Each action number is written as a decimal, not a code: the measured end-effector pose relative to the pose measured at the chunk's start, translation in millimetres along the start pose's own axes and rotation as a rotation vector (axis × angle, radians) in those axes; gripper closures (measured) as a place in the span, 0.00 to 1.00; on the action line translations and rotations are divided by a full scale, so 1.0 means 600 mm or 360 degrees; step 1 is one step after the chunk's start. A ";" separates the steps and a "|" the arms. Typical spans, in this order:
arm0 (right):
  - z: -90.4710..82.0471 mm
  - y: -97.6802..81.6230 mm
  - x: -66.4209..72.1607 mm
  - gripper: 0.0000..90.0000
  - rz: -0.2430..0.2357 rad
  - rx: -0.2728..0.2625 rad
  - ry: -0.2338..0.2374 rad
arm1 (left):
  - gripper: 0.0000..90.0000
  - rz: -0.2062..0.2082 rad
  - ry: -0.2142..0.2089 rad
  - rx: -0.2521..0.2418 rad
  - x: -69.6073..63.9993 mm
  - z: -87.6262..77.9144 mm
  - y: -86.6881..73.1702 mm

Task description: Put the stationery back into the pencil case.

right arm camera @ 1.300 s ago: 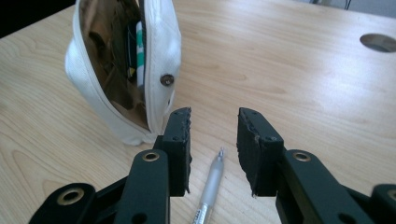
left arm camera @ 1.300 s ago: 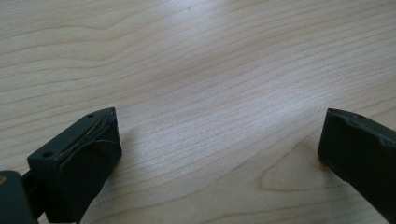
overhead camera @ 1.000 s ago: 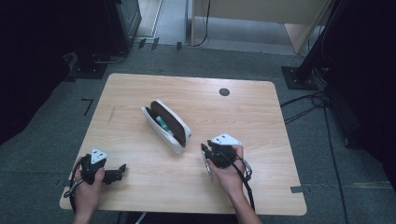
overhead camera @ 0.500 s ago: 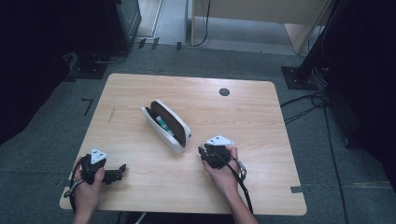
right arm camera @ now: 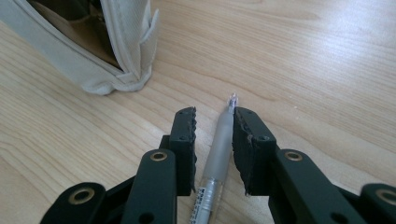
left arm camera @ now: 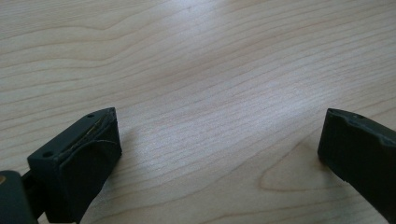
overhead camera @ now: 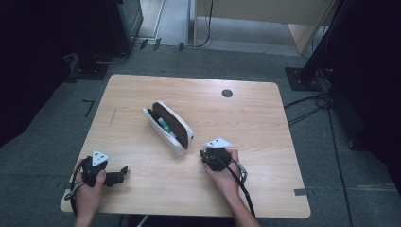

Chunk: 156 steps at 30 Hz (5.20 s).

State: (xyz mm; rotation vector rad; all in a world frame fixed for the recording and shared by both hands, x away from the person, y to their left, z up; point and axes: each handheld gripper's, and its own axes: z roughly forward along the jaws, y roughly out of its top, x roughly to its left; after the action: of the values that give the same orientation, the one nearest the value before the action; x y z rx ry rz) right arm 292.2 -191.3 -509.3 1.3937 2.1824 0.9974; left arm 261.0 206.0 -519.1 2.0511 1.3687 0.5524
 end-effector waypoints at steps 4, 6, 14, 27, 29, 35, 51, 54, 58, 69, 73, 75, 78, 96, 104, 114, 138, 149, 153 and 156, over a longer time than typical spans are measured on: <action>0.004 -0.001 0.000 0.79 0.0001 0.0019 -0.0015 | 0.00 0.0003 -0.0001 0.0000 0.000 0.000 0.000; 0.005 -0.001 -0.001 0.81 0.0002 0.0024 -0.0021 | 0.00 0.0002 0.0000 0.0000 0.000 0.000 0.000; 0.009 0.000 -0.001 0.84 -0.0002 0.0036 -0.0039 | 0.00 0.0002 0.0000 0.0000 0.000 0.000 0.000; 0.004 0.002 -0.014 0.91 0.0022 0.0017 -0.0026 | 0.00 0.0002 -0.0001 0.0000 0.000 0.000 0.000; -0.004 0.004 -0.014 0.91 0.0023 -0.0011 -0.0028 | 0.00 0.0002 0.0000 0.0000 0.000 0.000 0.000; -0.023 0.008 -0.013 0.91 0.0023 -0.0069 0.0002 | 0.00 0.0002 -0.0001 0.0000 0.000 0.000 0.000; -0.075 0.041 0.005 0.91 -0.0008 -0.0236 0.0073 | 0.00 0.0003 0.0000 0.0001 0.000 0.000 0.000; -0.081 0.048 0.008 0.91 -0.0014 -0.0251 0.0086 | 0.00 0.0003 -0.0001 0.0000 0.000 0.000 0.000; -0.086 0.057 0.011 0.91 -0.0017 -0.0267 0.0099 | 0.00 0.0002 0.0000 0.0000 0.000 0.000 0.000; -0.107 0.085 0.022 0.91 -0.0049 -0.0328 0.0122 | 0.00 -0.0001 0.0001 -0.0002 0.000 0.000 0.000; -0.112 0.095 0.025 0.91 -0.0059 -0.0342 0.0133 | 0.00 0.0000 0.0000 -0.0002 0.000 0.000 0.000; -0.114 0.102 0.028 0.91 -0.0063 -0.0347 0.0144 | 0.00 0.0001 0.0000 -0.0001 0.000 0.000 0.000; -0.116 0.112 0.033 0.91 -0.0078 -0.0363 0.0151 | 0.00 0.0003 0.0001 -0.0001 0.000 0.000 0.000; -0.097 0.188 0.068 0.91 -0.0132 -0.0420 0.0257 | 0.00 0.0001 0.0001 -0.0001 0.000 0.000 0.000; -0.067 0.208 0.085 0.91 -0.0159 -0.0421 0.0310 | 0.00 -0.0001 0.0001 -0.0004 0.000 0.000 0.000; -0.016 0.240 0.106 0.91 -0.0215 -0.0411 0.0313 | 0.00 -0.0001 -0.0006 -0.0007 -0.001 0.000 0.000; 0.029 0.245 0.112 0.90 -0.0314 -0.0355 0.0266 | 0.00 0.0017 -0.0011 0.0001 0.000 0.000 0.000; 0.021 0.244 0.110 0.86 -0.0301 -0.0362 0.0263 | 0.00 0.0014 -0.0011 0.0002 0.000 0.000 0.000; 0.010 0.243 0.109 0.83 -0.0306 -0.0374 0.0269 | 0.00 0.0014 -0.0010 0.0001 0.000 0.000 0.000; 0.003 0.243 0.108 0.77 -0.0296 -0.0377 0.0272 | 0.00 0.0014 -0.0009 0.0001 0.000 0.000 0.000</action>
State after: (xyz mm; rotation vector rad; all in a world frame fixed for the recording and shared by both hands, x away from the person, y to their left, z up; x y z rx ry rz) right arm 356.7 -94.6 -400.1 1.0136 2.1781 1.2949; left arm 260.9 205.9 -519.1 2.0585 1.3568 0.5496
